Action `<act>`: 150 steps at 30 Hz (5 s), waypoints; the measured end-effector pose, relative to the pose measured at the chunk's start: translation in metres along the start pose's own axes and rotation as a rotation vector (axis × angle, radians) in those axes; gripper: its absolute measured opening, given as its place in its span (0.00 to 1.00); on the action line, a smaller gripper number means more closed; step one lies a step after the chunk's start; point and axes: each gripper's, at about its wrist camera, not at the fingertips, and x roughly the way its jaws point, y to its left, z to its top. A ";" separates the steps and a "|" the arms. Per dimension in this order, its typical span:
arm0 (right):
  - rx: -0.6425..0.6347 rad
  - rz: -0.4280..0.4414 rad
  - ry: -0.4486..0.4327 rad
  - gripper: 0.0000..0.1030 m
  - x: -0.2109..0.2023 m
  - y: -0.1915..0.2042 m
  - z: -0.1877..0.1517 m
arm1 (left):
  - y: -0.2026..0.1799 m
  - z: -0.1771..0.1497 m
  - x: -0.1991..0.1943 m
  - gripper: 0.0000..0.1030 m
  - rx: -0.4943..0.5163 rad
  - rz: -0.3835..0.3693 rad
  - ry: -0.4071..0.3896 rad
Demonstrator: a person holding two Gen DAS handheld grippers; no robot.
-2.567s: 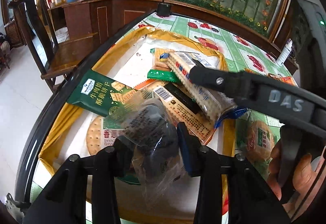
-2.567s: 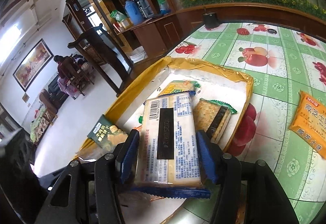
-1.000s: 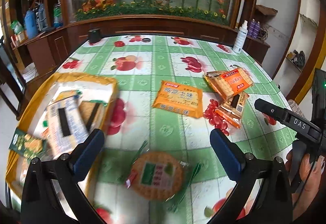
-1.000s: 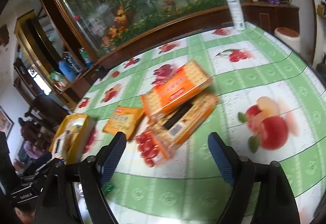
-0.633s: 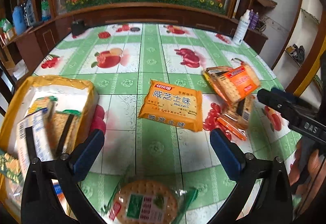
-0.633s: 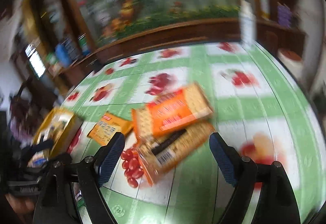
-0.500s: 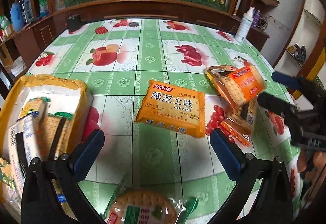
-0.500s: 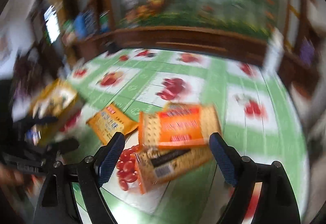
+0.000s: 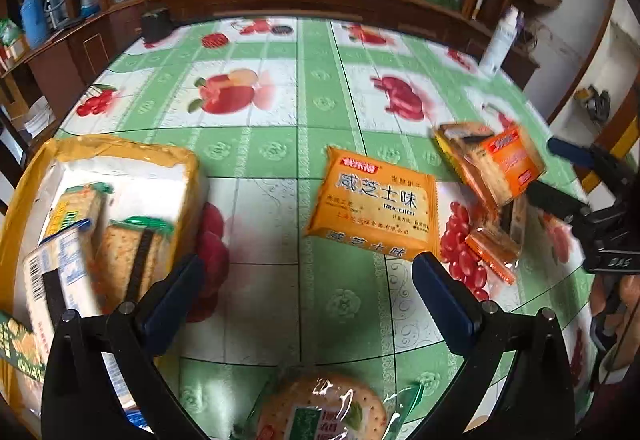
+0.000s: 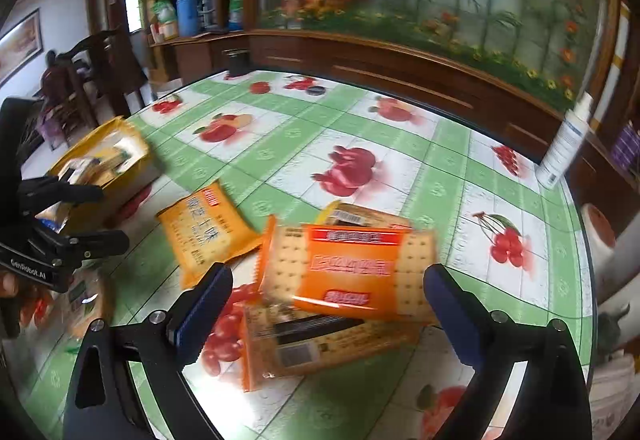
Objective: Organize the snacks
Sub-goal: 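Grasp the orange soda cracker pack with right tool while left tool grasps the orange cheese pack, then carry both orange packs over the white tray and release them inside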
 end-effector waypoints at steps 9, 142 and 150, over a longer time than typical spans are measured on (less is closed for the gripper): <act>-0.364 0.057 0.055 0.96 0.001 0.015 0.010 | -0.011 -0.001 0.015 1.00 0.060 -0.066 0.108; 0.405 0.672 -0.090 0.54 0.029 0.212 0.041 | 0.165 -0.114 -0.132 0.15 -0.221 0.193 -0.326; 0.339 0.604 -0.084 0.54 0.045 0.240 0.069 | 0.165 -0.116 -0.123 0.15 -0.211 0.193 -0.288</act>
